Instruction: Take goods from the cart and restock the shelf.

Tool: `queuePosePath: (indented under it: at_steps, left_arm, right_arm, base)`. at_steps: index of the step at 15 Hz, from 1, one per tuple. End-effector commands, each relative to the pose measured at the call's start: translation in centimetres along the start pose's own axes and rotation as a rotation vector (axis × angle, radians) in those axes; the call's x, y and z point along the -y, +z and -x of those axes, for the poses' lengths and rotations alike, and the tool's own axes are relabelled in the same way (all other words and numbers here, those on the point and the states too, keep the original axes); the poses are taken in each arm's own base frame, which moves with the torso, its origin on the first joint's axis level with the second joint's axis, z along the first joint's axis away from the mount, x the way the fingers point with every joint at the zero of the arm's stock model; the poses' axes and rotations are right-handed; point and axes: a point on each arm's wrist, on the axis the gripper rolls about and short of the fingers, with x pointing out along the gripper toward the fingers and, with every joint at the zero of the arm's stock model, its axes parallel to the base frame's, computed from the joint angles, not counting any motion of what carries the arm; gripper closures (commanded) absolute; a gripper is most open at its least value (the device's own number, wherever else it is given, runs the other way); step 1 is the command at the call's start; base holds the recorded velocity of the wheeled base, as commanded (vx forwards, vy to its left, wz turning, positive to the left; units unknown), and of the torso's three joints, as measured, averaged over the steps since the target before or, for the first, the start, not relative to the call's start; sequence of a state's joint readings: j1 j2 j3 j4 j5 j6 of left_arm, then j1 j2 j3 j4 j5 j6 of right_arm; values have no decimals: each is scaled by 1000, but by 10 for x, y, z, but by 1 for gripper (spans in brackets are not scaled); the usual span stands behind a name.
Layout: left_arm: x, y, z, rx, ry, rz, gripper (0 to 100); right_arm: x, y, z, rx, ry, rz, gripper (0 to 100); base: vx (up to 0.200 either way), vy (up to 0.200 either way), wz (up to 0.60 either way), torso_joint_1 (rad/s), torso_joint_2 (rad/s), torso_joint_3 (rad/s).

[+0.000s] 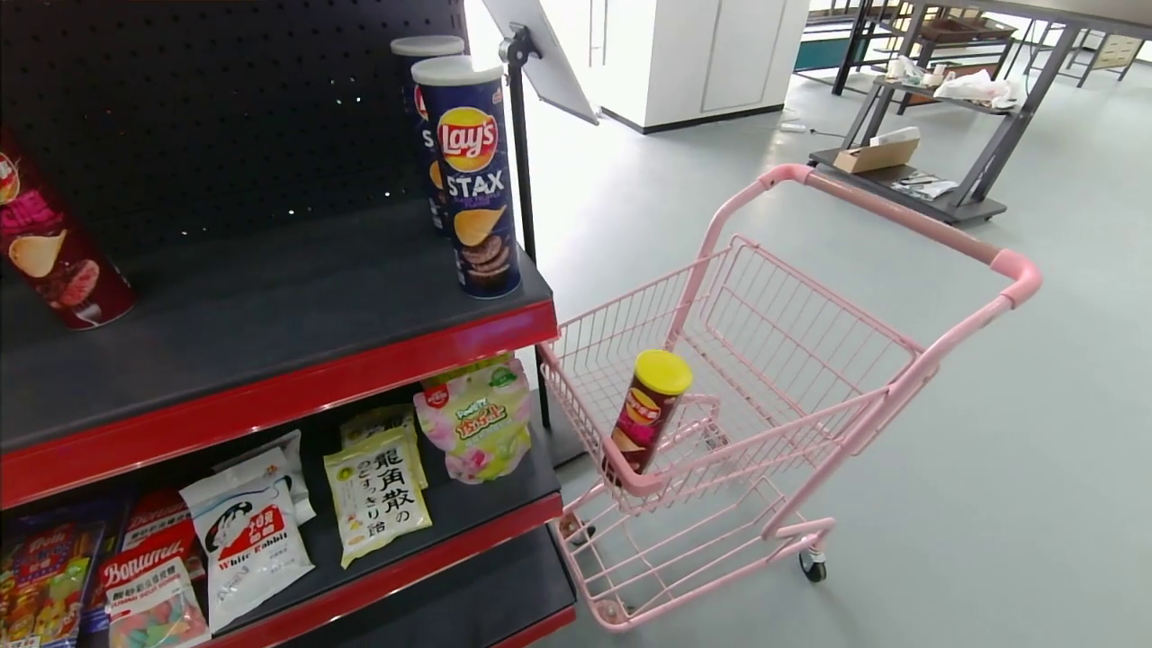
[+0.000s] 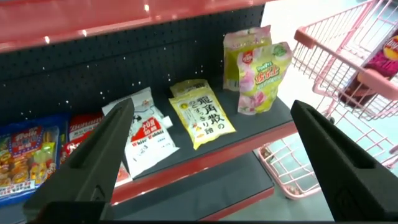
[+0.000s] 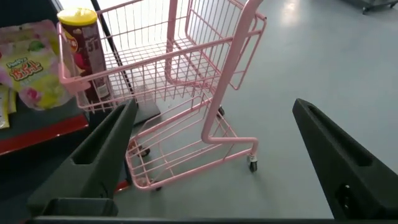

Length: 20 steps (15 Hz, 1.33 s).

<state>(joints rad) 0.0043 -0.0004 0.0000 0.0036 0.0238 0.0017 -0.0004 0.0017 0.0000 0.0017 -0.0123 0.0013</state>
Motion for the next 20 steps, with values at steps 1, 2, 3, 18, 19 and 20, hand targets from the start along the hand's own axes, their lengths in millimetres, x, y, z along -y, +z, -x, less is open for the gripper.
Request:
queuePosePath:
  at_steps: [1, 2, 3, 18, 19, 20]
  left_arm:
    - [0, 0, 0, 0, 1, 0, 0]
    - [0, 0, 0, 0, 1, 0, 0]
    - [0, 0, 0, 0, 1, 0, 0]
    - [0, 0, 0, 0, 1, 0, 0]
    - [0, 0, 0, 0, 1, 0, 0]
    - [0, 0, 0, 0, 1, 0, 0]
  right_arm:
    - [0, 0, 0, -1, -1, 0, 0]
    - [0, 0, 0, -1, -1, 0, 0]
    - [0, 0, 0, -1, -3, 0, 0]
    - [-21, 198, -144, -114, 225, -234, 0]
    - [-29, 196, -164, -104, 304, -217, 0]
    - [-40, 181, -199, -116, 406, -193, 0]
  base:
    - [0, 0, 0, -183, 544, 369]
    - [0, 0, 0, -168, 549, 359]
    - [0, 0, 0, -163, 544, 369]
    - [0, 0, 0, -52, 199, 143]
    - [0, 0, 0, 0, 0, 0]
    - [0, 0, 0, 0, 0, 0]
